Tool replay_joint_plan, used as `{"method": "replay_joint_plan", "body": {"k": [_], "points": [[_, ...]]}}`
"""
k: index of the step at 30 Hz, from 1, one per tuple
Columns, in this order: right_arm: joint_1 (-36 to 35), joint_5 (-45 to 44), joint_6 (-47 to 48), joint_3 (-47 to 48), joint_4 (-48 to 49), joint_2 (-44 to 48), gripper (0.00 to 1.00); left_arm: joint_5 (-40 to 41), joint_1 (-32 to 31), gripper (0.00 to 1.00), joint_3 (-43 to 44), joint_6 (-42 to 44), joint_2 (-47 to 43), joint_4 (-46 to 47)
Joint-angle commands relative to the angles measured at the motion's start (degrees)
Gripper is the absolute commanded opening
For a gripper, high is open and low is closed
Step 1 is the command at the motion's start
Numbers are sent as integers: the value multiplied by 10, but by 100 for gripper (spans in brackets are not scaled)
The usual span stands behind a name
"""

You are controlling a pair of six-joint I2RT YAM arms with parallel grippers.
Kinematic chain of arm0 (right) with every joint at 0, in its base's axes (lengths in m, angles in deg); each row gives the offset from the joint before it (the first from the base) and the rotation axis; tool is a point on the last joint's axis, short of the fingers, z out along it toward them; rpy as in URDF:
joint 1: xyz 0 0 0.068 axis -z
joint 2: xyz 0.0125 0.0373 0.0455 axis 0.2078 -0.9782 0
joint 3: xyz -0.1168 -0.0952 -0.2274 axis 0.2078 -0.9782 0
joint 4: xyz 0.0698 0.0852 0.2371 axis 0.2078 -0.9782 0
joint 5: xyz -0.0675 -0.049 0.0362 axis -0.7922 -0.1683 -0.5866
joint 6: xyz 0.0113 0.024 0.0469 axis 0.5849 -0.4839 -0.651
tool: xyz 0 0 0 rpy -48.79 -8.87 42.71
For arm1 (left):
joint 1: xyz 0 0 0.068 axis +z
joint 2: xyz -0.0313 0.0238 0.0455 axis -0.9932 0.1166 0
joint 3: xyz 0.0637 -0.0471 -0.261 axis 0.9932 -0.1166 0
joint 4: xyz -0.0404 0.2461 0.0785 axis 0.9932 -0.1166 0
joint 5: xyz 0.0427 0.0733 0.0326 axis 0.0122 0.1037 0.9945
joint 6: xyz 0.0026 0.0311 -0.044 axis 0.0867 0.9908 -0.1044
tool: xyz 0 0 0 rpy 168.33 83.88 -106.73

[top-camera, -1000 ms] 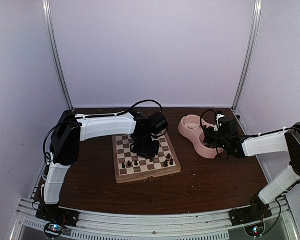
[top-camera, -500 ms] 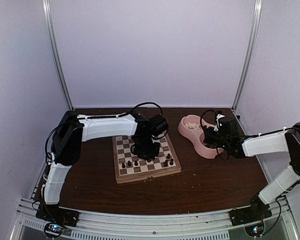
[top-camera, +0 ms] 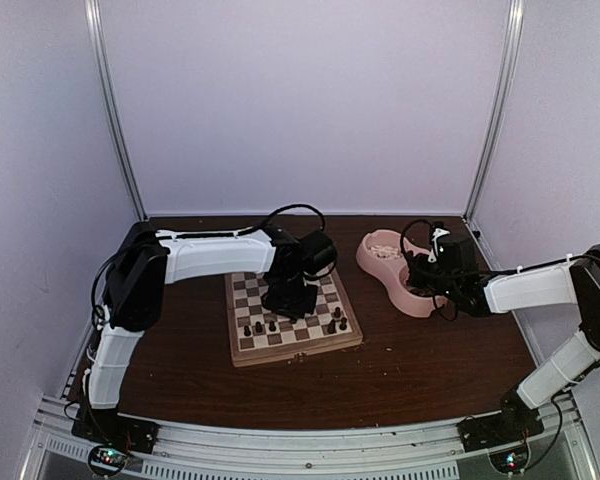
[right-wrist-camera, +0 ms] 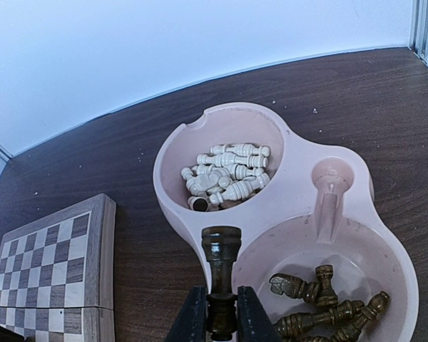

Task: Set up the chess pieces on the board
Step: Move the pawn on the chessboard.

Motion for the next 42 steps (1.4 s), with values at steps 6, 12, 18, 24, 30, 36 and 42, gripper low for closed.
{"method": "replay_joint_plan", "body": {"k": [6, 12, 18, 24, 30, 36, 42], "points": [[3, 1, 5, 0, 3, 0, 0, 79, -4, 15, 6, 59, -21, 16], [4, 1, 6, 1, 3, -1, 0, 91, -3, 9, -26, 89, -59, 68], [4, 2, 6, 2, 2, -1, 0, 146, -3, 9, -39, 109, -84, 79], [4, 6, 5, 3, 1, -3, 0, 187, 16, 17, -179, 143, -180, 230], [3, 11, 5, 8, 1, -8, 0, 102, 76, 11, -395, 171, -293, 475], [4, 13, 5, 7, 1, -6, 0, 57, 121, 9, -526, 187, -363, 596], [4, 16, 4, 8, 3, -9, 0, 38, 125, 17, -466, 195, -363, 470]]}}
